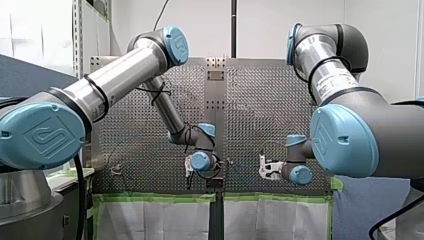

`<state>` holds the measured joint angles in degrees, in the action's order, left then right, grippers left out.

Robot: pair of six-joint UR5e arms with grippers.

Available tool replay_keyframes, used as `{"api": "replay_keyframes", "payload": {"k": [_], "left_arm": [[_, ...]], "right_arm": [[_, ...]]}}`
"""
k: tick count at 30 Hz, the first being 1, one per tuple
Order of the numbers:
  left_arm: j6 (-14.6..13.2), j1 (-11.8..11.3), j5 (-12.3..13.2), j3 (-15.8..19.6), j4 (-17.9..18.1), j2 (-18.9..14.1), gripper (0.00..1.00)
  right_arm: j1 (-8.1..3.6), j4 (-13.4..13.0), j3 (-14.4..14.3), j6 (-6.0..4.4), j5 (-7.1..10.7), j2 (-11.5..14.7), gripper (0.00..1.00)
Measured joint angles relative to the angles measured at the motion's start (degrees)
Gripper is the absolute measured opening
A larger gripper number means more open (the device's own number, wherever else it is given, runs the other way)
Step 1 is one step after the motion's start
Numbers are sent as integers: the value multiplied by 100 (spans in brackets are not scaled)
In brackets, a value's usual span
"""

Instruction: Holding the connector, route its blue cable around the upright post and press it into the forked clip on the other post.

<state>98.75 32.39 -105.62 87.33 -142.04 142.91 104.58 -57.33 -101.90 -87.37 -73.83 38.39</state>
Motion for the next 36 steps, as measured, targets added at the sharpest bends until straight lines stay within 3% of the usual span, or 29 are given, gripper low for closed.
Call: {"api": "replay_keyframes", "payload": {"k": [36], "left_arm": [[235,-54,150,-52,-90,74,2]], "right_arm": [[15,76,60,-33,14,-19,0]]}}
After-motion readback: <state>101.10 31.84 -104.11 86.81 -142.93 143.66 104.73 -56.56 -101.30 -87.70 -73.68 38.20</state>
